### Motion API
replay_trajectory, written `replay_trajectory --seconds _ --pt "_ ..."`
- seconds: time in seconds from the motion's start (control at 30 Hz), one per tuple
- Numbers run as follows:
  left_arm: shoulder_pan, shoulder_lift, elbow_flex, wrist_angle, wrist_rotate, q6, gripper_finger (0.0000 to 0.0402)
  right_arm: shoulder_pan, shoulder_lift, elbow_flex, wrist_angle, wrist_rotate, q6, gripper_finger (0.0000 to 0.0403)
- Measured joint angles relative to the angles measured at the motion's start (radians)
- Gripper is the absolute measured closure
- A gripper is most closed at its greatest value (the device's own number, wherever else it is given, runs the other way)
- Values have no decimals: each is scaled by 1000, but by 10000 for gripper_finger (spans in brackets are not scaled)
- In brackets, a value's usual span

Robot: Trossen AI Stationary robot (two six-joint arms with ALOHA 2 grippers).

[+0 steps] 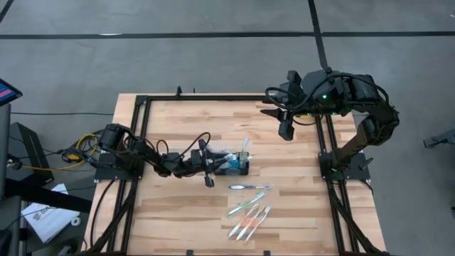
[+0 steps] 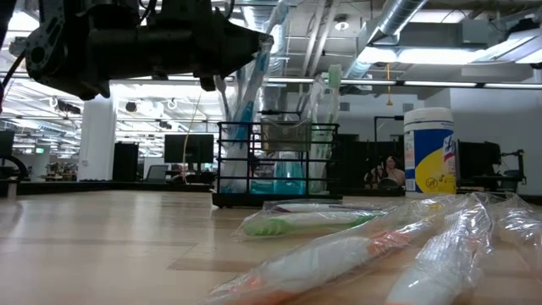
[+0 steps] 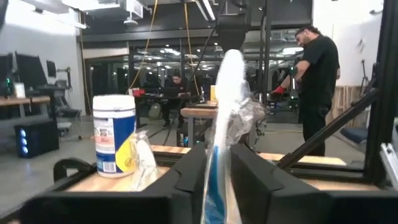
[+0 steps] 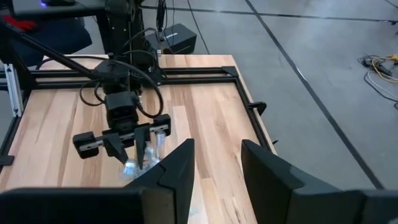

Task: Pick & Place toothbrushing station
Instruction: Put the blue toothbrush into the black wire organizer

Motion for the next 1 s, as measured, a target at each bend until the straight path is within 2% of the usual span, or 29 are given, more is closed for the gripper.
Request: replay_trajectory --seconds 0.23,0.47,0.7,0.87,0.93,1.0 --pt "0 -4 -46 0 -8 -73 270 0 0 0 0 -1 -10 282" --pt "-2 -69 -54 0 -15 -62 224 0 0 -1 0 -1 -32 280" --pt "-3 -206 -104 0 -14 -39 208 0 0 -1 13 -1 -48 280" --pt "-9 -336 -107 -1 22 18 211 -9 0 -1 23 4 -62 280" --pt "-8 -394 -98 -7 50 21 210 -15 -1 -1 25 37 -62 280" --pt "0 -462 -74 -112 51 -28 210 -14 -7 -1 34 80 -65 281"
